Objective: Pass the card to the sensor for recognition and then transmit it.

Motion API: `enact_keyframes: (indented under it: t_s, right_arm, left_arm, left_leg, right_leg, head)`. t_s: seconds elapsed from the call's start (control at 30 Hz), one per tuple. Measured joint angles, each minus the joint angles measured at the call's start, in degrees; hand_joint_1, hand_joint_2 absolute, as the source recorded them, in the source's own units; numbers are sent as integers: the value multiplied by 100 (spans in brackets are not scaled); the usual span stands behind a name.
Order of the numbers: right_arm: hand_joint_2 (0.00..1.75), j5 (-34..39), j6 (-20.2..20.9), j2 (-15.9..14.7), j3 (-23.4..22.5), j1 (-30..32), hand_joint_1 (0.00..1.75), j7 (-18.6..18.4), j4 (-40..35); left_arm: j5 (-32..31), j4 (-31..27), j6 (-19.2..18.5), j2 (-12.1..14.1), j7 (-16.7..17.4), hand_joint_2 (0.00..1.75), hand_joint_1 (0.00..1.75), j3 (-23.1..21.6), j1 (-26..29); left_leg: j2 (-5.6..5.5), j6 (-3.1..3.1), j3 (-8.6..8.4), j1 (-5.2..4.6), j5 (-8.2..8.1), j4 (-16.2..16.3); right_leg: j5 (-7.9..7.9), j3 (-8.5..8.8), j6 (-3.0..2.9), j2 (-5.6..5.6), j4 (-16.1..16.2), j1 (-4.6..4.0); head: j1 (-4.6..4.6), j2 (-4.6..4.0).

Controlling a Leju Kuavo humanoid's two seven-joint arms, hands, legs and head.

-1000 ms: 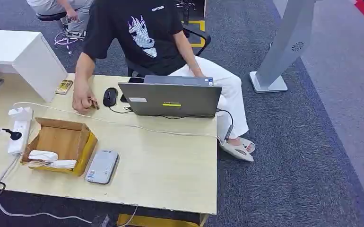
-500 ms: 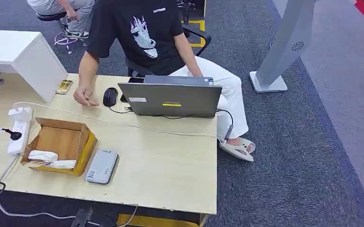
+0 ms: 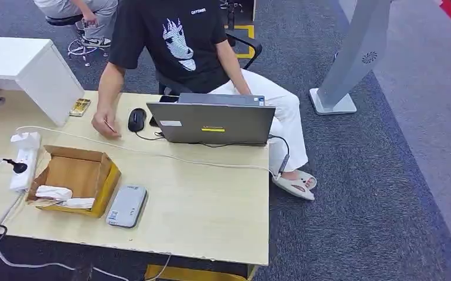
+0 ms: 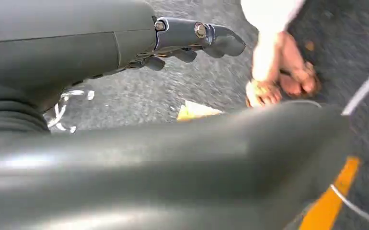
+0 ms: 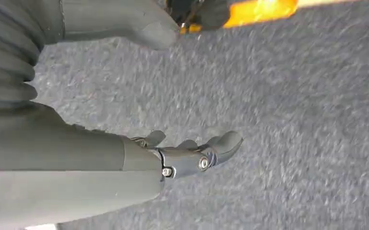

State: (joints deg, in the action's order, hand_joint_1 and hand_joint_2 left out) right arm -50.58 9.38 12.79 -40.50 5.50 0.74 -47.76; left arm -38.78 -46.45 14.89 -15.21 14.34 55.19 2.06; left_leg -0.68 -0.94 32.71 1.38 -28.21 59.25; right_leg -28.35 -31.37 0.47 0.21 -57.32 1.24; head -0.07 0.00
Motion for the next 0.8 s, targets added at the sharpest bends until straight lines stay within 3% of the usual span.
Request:
enact_keyframes:
  t_s: [0.4, 0.6, 0.63, 0.73, 0.8]
  right_arm:
    - [175, -1464, 87, 114, -1172, 2, 0, 79, -225]
    - [175, -1781, 118, 138, -1471, 7, 0, 107, -264]
    - [175, -1781, 118, 138, -1497, 7, 0, 107, -264]
    - [175, -1976, 0, 140, -1549, 16, 0, -66, -273]
    - [175, -2858, -377, 140, -1560, 20, 0, -540, -306]
  left_arm:
    - [-857, -417, 625, -328, 739, 0, 0, 1047, -138]
    - [-1047, -533, 769, -428, 913, 0, 0, 1322, -163]
    - [-1051, -542, 771, -441, 922, 175, 0, 1340, -165]
    - [-1251, -601, 921, -433, 781, 175, 0, 1405, -203]
    - [-2254, -1372, 1700, -378, 373, 175, 0, 1727, -333]
  left_leg:
    - [-10, 1, 4, -1, -1, 0]
    - [-12, 1, 4, -1, -1, 0]
    - [-11, 1, 4, -1, -1, 0]
    - [-11, 0, 1, 0, 0, 0]
    - [-13, -3, 21, 36, 9, 3]
  right_leg:
    - [-1, 2, 1, -11, 0, 1]
    - [-1, 3, 1, -12, 0, 1]
    - [-1, 4, 1, -12, 0, 1]
    - [-1, 1, 1, -11, 0, 0]
    - [1, 2, -3, -13, -2, -32]
  head:
    - [0, 0]
    - [0, 0]
    - [0, 0]
    - [-2, 0]
    - [4, 0]
